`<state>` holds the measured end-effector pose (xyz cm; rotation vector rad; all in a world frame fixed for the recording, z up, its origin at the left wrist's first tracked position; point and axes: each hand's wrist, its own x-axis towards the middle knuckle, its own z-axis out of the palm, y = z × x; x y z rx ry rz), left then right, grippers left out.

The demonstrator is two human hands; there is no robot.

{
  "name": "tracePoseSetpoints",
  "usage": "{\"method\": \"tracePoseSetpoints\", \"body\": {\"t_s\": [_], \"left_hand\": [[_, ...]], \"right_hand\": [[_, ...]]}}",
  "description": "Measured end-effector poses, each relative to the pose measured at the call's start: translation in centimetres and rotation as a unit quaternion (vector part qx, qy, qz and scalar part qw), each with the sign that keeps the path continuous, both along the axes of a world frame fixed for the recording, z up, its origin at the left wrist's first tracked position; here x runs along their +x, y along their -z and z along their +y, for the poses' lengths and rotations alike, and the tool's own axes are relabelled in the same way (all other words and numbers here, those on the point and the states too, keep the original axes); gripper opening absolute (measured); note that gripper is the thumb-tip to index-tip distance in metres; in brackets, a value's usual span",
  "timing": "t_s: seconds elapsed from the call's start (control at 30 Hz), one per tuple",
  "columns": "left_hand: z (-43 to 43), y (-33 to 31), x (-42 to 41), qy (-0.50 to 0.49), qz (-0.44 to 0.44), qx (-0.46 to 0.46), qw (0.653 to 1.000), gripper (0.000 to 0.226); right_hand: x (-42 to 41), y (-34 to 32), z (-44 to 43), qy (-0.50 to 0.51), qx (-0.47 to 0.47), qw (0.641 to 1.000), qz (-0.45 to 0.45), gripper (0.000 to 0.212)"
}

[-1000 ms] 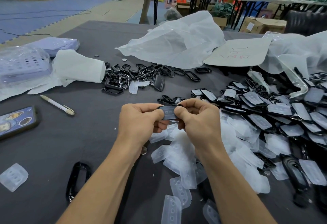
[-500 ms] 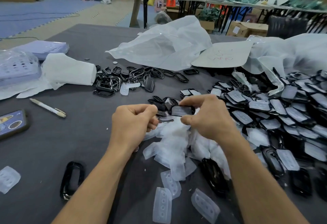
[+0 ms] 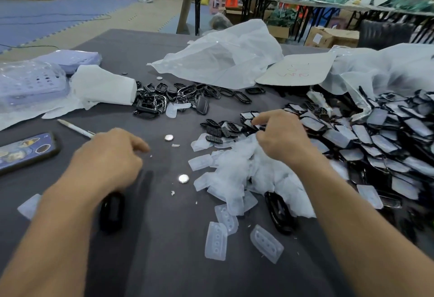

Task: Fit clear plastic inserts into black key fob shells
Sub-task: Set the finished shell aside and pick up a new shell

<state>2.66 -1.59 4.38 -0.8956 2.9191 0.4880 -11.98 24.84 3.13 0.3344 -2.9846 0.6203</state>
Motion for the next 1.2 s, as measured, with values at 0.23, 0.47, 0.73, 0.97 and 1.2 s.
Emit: {"method": "tracePoseSetpoints", "body": {"t_s": [0.23,0.47,0.73,0.97,1.2], "left_hand": [[-1.9,2.3,4.7,0.016,-0.103,0.021,0.994,0.044],[-1.2,3.5,2.4,0.067,0.125,0.261,0.955,0.038],[3.2,6.0,-4.2,-0.096,0.344,0.446,0.821,0.028],[4.3,6.8,-5.6,-0.064,0.355,0.433,0.826,0.017],[5.5,6.6,-5.2,-0.037,0.372,0.452,0.810,0.012]], "right_hand": [[0.1,1.5,-5.4,-0.074,0.031,0.997,-0.004,0.029],[0.0,2.7,-7.4,-0.067,0.060,0.996,0.018,0.029],[3.2,3.3,-7.8,-0.005,-0.209,0.972,0.107,0.025],[5.8,3.8,-8.6,-0.051,-0.496,0.865,-0.061,0.022],[5.7,4.3,-7.7,-0.040,-0.548,0.829,-0.104,0.018]]}}
